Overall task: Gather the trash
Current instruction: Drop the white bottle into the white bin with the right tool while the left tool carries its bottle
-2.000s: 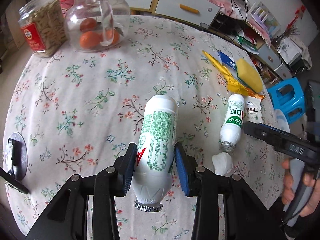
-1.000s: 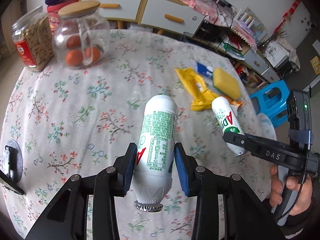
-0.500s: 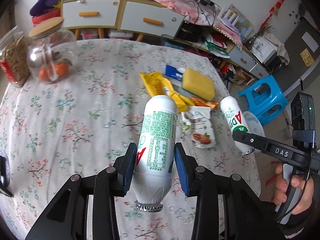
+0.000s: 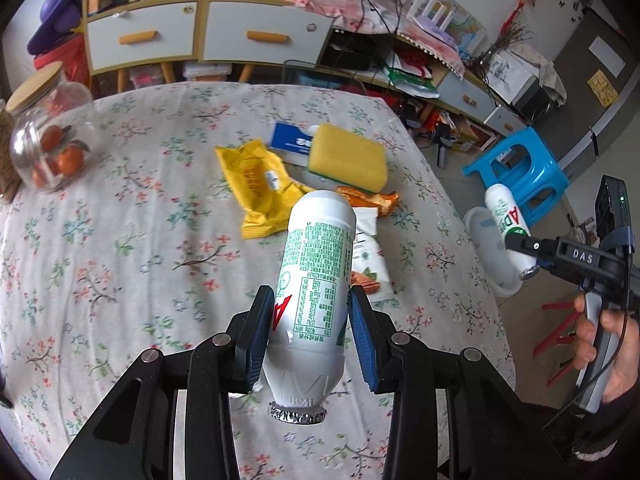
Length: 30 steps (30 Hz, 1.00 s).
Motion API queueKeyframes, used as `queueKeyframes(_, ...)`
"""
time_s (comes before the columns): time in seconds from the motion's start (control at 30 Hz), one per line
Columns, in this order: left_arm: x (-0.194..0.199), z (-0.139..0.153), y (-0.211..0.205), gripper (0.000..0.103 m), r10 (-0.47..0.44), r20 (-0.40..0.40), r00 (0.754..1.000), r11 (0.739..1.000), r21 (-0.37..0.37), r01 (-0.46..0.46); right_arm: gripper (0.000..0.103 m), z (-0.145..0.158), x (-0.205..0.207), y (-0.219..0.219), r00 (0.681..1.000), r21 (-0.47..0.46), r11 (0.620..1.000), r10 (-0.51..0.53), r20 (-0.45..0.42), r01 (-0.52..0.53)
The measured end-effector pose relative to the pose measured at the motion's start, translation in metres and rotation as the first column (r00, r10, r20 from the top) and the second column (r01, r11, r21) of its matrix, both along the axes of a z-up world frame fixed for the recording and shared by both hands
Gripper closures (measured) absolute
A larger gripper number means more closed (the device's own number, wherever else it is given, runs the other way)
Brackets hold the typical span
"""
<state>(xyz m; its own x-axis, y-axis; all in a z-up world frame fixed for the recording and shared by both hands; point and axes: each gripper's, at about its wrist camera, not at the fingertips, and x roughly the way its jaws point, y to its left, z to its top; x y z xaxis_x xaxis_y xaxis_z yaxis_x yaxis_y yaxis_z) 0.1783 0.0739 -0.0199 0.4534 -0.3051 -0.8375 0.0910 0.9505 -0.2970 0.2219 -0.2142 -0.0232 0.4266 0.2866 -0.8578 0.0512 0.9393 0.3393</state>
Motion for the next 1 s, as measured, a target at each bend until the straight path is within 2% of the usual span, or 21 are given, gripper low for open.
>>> queueKeyframes(0.3, 0.019, -0.005, -0.039, 0.063, -0.046, -0.005, 0.999, 0.999, 0.003, 0.046, 0.062, -0.009, 0.004, -0.088, 0.983, -0.040, 0.983, -0.179, -0.036, 0.177)
queueKeyframes(0.57, 0.029, -0.007, -0.079, 0.063, -0.093, 0.002, 0.996, 0.996, -0.003, 0.093, 0.062, -0.028, 0.001, -0.133, 0.968, -0.107, 0.966, -0.243, -0.066, 0.235)
queueKeyframes(0.73, 0.031, -0.010, -0.100, 0.063, -0.117, 0.000, 0.993, 0.993, -0.008, 0.117, 0.062, -0.037, -0.005, -0.154, 0.960, -0.107, 0.960, -0.268, -0.079, 0.259)
queueKeyframes(0.87, 0.029, -0.012, -0.115, 0.063, -0.138, 0.001, 0.990, 0.990, -0.010, 0.138, 0.045, -0.035, -0.015, -0.174, 0.948, -0.095, 0.950, -0.305, -0.089, 0.296)
queueKeyframes(1.0, 0.027, -0.015, -0.130, 0.063, -0.164, 0.004, 0.986, 0.986, -0.008, 0.164, 0.044, -0.026, -0.026, -0.189, 0.944, -0.084, 0.945, -0.322, -0.074, 0.316)
